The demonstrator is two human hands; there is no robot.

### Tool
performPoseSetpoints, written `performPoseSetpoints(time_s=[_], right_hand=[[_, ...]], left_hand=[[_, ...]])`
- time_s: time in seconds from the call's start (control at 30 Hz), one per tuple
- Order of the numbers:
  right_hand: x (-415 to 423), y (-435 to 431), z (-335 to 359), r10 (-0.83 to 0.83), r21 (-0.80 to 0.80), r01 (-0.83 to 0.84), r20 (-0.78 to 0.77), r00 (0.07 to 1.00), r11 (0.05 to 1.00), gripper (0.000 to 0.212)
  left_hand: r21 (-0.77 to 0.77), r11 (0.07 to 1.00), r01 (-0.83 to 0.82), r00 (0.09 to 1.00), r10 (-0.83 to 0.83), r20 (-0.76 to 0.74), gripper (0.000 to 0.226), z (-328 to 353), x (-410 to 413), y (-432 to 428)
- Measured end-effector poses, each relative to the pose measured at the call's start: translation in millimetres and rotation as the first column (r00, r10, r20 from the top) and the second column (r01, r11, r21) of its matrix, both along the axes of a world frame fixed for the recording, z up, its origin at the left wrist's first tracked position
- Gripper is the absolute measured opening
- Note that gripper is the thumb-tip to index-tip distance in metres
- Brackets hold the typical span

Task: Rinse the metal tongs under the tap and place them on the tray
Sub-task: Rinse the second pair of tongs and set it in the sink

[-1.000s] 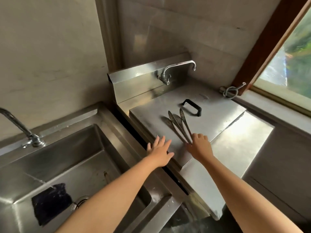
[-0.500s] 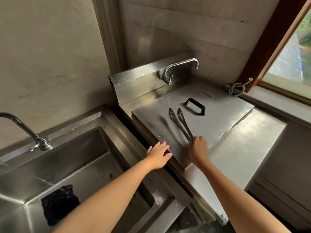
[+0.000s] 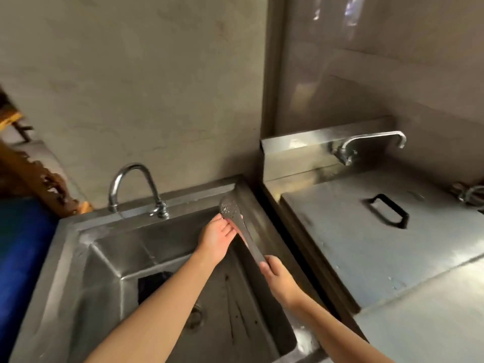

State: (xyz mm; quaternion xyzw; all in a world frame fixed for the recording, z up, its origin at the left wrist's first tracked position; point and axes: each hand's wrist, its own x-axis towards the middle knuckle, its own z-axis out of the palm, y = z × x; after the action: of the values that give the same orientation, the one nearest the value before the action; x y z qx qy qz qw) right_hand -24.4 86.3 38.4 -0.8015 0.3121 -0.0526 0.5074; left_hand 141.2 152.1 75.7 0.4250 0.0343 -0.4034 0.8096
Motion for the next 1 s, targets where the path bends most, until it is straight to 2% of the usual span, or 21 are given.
performPoseSetpoints(time_s=[0.13, 0.27, 0.33, 0.43, 0.5, 0.6, 0.63, 0.7, 0.77, 0.9, 1.0], right_hand=[[39.1, 51.7, -15.2, 0.149, 0.139, -0.142, -0.042, 0.988, 0.980, 0.018], [75.2, 87.9, -30.5, 0.244, 0.235, -0.221, -0.071, 0.967, 0.946, 0.020], [97.6, 103.7, -37.3, 0.292, 0.202, -0.270, -0.089, 0.952, 0.941, 0.018], [136.5, 126.9, -55.7, 0.339, 0.080, -0.331, -0.115, 0.934, 0.940, 0.023], [163.7, 143.6, -67.4, 0.312, -0.031, -0.319, -0.149, 0.938, 0.947, 0.031], [211.6, 164.6, -73.4, 0.261, -0.107, -0.265, -0.053, 0.964, 0.958, 0.021], [228.0, 169.6, -75.1, 0.236, -0.070, -0.237, -0.024, 0.971, 0.969, 0.017], [255.0, 178.2, -76.1, 0.175, 0.150, -0.173, 0.000, 0.985, 0.973, 0.017], [273.2, 184.0, -80.8, 0.134, 0.334, -0.129, 0.009, 0.991, 0.933, 0.023], [286.0, 194.1, -88.4, 0.075, 0.411, -0.099, 0.074, 0.994, 0.906, 0.029], [288.3, 196.2, -97.3, -0.011, 0.418, -0.023, 0.077, 0.997, 0.908, 0.032]], left_hand=[[0.011, 0.986, -0.164, 0.984, 0.164, -0.074, 0.035, -21.8, 32.7, 61.4], [0.084, 0.965, -0.250, 0.959, 0.259, -0.113, 0.032, -36.5, 60.8, 109.9], [0.121, 0.948, -0.294, 0.947, 0.306, -0.101, 0.026, -43.2, 78.2, 131.2], [0.187, 0.930, -0.316, 0.940, 0.334, -0.073, 0.035, -57.6, 108.7, 157.2], [0.219, 0.923, -0.315, 0.938, 0.338, -0.075, 0.039, -66.7, 128.4, 169.3], [0.229, 0.924, -0.307, 0.936, 0.337, -0.102, 0.042, -79.3, 156.6, 180.6], [0.234, 0.924, -0.303, 0.937, 0.334, -0.104, 0.041, -83.3, 166.2, 183.4], [0.252, 0.918, -0.306, 0.935, 0.340, -0.103, 0.041, -91.2, 184.1, 188.5], [0.276, 0.914, -0.299, 0.938, 0.334, -0.092, 0.042, -96.8, 198.5, 194.1], [0.373, 0.902, -0.220, 0.975, 0.193, 0.108, 0.035, -100.6, 220.7, 200.8], [0.441, 0.854, -0.274, 0.957, 0.197, 0.213, 0.037, -103.6, 233.6, 194.1]])
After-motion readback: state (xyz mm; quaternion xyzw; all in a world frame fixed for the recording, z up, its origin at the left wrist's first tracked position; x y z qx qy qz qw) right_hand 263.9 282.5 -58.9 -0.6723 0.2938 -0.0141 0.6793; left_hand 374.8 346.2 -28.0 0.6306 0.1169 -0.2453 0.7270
